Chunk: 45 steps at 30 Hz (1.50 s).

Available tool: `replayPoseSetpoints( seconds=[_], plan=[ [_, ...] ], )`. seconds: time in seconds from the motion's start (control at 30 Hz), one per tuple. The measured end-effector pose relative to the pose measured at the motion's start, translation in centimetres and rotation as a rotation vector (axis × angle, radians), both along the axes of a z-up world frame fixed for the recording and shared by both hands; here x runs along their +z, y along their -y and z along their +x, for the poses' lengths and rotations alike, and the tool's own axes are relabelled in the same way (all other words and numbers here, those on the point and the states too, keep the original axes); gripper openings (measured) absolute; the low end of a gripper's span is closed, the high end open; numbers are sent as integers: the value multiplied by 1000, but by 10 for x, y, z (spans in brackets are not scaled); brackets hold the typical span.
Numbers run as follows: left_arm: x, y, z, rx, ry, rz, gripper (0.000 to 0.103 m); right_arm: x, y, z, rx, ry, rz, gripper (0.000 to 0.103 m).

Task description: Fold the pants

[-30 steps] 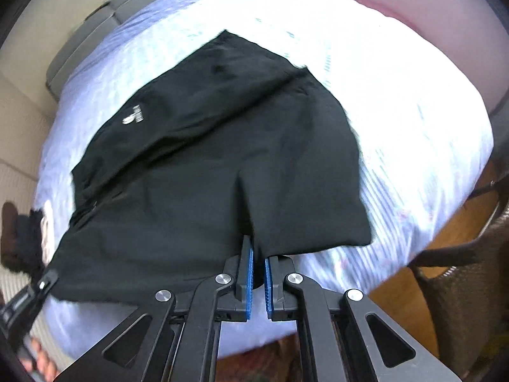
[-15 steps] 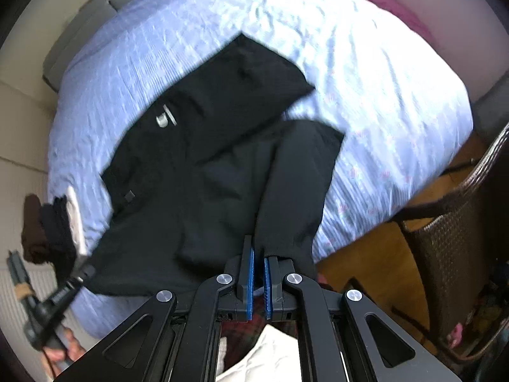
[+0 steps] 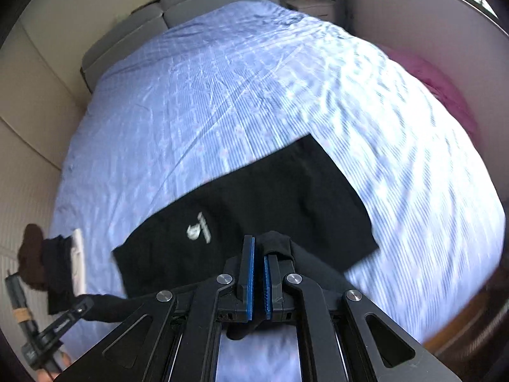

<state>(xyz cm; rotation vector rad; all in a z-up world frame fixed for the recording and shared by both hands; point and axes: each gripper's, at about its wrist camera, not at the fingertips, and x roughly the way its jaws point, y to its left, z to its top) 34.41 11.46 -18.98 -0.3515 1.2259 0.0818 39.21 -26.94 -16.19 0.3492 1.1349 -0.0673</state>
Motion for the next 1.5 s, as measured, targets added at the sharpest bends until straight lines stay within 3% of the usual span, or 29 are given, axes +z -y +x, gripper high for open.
replayPoseSetpoints(
  seconds=[0.2,0.23,0.43,0.5,0.53,0.57,0.6,0.63,0.67,0.77,0.9,1.03,1.23,1.5],
  plan=[
    [-43,-3,73,68,-41,19,8,-68,-6,94,37,-110,23,6],
    [-49,-3,82,75,-53,22,8,-77,-10,104,58,-63,-1,6],
    [-86,-6,121,76,-141,69,11,-117,-30,157,153,-126,-44,7],
    [-97,-7,130,64,-195,71,20,-128,-32,165,167,-176,-43,9],
    [-98,-8,133,60,-207,59,28,-131,-31,166,162,-198,-44,16],
    [-97,-9,134,58,-207,39,42,-130,-29,165,165,-204,-25,29],
    [-92,-9,134,61,-201,17,49,-127,-28,163,165,-202,-5,36],
    [-84,-9,134,65,-176,-2,64,-122,-27,159,167,-195,14,45],
    [-76,-8,133,66,-151,6,79,-114,-27,153,177,-181,29,48],
    [-39,0,129,21,-27,93,86,-79,-23,127,206,-120,42,54],
    [-14,19,115,-103,48,228,87,-50,-20,90,247,-46,-73,63],
    [-12,39,95,-227,58,305,87,-61,-21,55,335,-58,-196,64],
    [-40,66,59,-291,-48,275,87,-109,-48,35,505,-109,-318,64],
    [-58,72,43,-232,-111,200,87,-146,-96,78,598,-79,-388,63]
  ],
)
